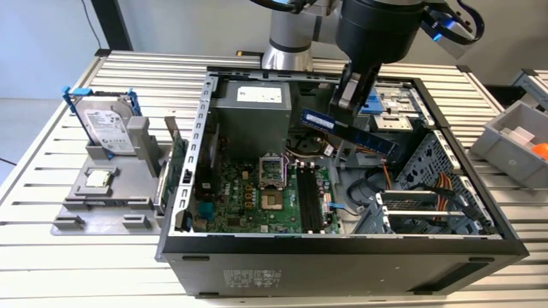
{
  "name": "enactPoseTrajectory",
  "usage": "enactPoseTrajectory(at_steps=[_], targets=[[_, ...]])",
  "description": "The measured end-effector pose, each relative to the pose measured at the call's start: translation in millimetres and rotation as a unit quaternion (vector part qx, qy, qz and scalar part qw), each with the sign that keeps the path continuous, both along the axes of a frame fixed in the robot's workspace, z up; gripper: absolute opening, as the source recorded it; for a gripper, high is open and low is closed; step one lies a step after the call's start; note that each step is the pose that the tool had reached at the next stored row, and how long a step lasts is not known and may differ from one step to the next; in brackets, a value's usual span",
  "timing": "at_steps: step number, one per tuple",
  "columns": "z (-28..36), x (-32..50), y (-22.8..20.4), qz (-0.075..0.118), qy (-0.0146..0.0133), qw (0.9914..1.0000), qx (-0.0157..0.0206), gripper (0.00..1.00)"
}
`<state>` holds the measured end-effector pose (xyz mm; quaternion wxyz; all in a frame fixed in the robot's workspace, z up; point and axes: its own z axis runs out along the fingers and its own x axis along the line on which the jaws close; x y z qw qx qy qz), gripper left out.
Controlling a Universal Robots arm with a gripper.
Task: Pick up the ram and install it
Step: 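Insert the ram into the slot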
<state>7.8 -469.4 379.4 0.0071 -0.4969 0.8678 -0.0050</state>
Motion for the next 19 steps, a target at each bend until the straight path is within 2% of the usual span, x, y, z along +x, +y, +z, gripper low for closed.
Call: enactPoseTrajectory(at_steps=[19], targets=[[-0.4, 0.0, 0.0, -0.038, 0.0, 0.99927, 0.0, 0.0]])
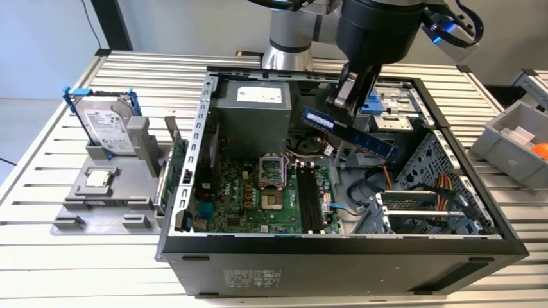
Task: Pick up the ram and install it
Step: 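Insert the ram into the slot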
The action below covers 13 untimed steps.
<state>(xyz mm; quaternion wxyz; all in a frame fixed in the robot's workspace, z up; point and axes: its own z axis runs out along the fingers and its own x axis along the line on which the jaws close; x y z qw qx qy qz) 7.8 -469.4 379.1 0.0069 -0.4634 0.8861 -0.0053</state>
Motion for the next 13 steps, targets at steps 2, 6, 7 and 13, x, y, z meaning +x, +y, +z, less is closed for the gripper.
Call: enactPoseTrajectory(at_steps=[2, 6, 7, 13], targets=[[0.0, 0.0, 0.0, -0.004, 0.0, 0.99999, 0.0, 0.0], [-0.1, 0.0, 0.0, -0.011, 0.0, 0.99993, 0.0, 0.0], [-0.2, 0.0, 0.0, -0.013, 0.0, 0.99991, 0.0, 0.0], [-0.3, 0.0, 0.0, -0.025, 0.0, 0.9997, 0.0, 0.0]])
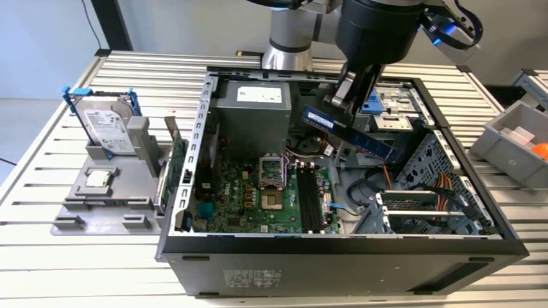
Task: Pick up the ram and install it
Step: 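Insert the ram into the slot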
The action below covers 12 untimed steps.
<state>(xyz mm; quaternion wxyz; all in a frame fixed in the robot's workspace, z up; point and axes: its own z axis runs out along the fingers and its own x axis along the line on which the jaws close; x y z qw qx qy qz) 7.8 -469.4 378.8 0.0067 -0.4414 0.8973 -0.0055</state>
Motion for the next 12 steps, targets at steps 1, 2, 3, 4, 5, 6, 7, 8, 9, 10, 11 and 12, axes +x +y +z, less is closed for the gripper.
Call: enactPoseTrajectory(at_steps=[1, 2, 3, 4, 5, 6, 7, 8, 9, 10, 11, 12], targets=[[0.0, 0.0, 0.0, -0.002, 0.0, 1.0, 0.0, 0.0], [0.0, 0.0, 0.0, -0.004, 0.0, 0.99999, 0.0, 0.0], [-0.1, 0.0, 0.0, -0.005, 0.0, 0.99999, 0.0, 0.0], [-0.1, 0.0, 0.0, -0.007, 0.0, 0.99997, 0.0, 0.0], [-0.1, 0.0, 0.0, -0.009, 0.0, 0.99996, 0.0, 0.0], [-0.1, 0.0, 0.0, -0.011, 0.0, 0.99994, 0.0, 0.0], [-0.1, 0.0, 0.0, -0.013, 0.0, 0.99992, 0.0, 0.0], [-0.2, 0.0, 0.0, -0.014, 0.0, 0.9999, 0.0, 0.0], [-0.2, 0.0, 0.0, -0.016, 0.0, 0.99987, 0.0, 0.0], [-0.2, 0.0, 0.0, -0.018, 0.0, 0.99984, 0.0, 0.0], [-0.2, 0.0, 0.0, -0.02, 0.0, 0.9998, 0.0, 0.0], [-0.2, 0.0, 0.0, -0.022, 0.0, 0.99977, 0.0, 0.0]])
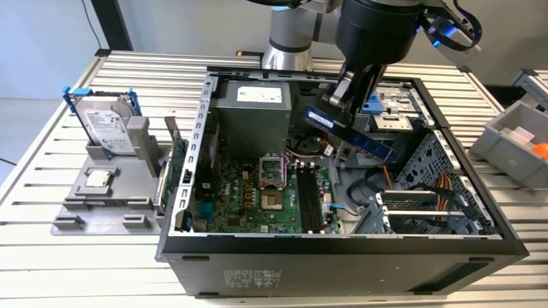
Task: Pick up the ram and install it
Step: 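Insert the ram into the slot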
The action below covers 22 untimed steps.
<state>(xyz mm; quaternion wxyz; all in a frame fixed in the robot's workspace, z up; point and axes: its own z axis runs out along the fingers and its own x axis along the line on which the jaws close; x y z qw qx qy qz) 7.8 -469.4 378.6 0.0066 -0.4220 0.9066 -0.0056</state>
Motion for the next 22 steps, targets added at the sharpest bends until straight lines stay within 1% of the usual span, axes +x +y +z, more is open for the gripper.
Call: enactPoseTrajectory(at_steps=[10, 22], targets=[[-0.4, 0.0, -0.1, -0.018, -0.0001, 0.99984, 0.0002, 0.0], [-0.4, 0.0, 0.0, -0.038, 0.0, 0.9993, 0.0, 0.0]])
